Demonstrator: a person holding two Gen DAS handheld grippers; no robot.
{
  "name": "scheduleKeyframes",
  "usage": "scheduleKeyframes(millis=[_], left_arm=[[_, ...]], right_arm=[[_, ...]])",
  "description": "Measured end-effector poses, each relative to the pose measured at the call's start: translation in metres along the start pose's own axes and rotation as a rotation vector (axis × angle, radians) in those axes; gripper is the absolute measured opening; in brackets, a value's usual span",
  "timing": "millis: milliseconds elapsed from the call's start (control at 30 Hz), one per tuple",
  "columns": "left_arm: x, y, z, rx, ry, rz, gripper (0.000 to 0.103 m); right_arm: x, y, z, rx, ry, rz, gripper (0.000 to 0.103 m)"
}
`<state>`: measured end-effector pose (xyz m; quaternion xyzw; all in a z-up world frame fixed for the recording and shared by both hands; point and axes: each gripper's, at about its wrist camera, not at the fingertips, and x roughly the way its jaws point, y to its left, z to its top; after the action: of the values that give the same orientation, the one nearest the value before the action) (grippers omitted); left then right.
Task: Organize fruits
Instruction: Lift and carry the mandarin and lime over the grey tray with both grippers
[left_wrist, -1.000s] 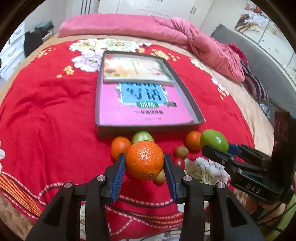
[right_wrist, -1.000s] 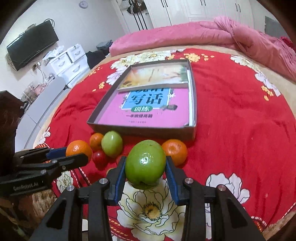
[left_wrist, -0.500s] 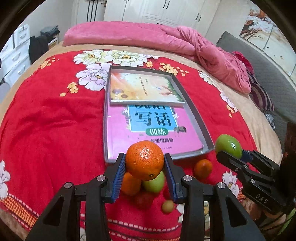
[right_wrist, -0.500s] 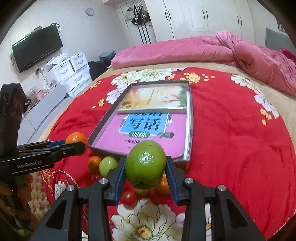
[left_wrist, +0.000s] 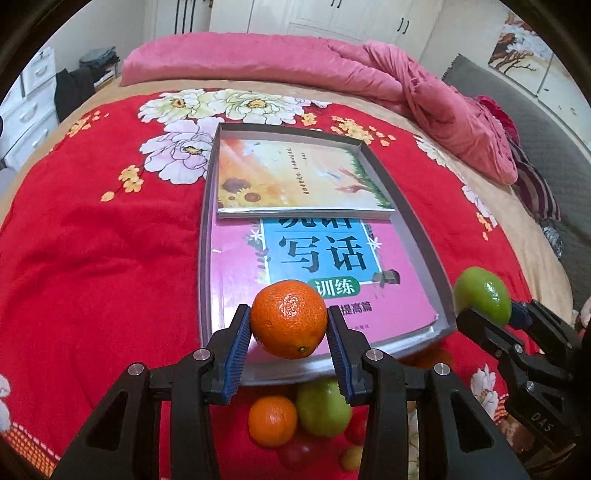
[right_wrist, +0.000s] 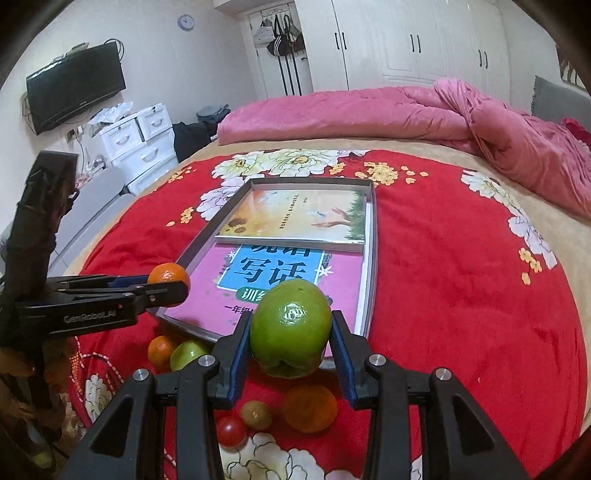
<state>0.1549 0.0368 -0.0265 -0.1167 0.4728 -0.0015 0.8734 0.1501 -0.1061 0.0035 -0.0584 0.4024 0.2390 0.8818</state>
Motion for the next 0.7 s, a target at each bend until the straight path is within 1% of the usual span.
scheduleKeyframes(millis=[133, 400, 700], left_arm=[[0.01, 0.002, 0.002, 0.011, 0.004, 0.005, 0.042], [0.028, 0.003, -0.001, 0.042, 0.037, 0.013, 0.042], [0.032, 0.0, 0.0, 0.079, 0.025, 0.018, 0.042]], right_arm=[[0.01, 0.0, 0.004, -0.017, 0.008, -0.008, 0.04], [0.034, -0.007, 0.006, -0.002, 0.051, -0.017, 0.04], [0.054, -0.007, 0.005, -0.024, 0.089, -0.034, 0.04]])
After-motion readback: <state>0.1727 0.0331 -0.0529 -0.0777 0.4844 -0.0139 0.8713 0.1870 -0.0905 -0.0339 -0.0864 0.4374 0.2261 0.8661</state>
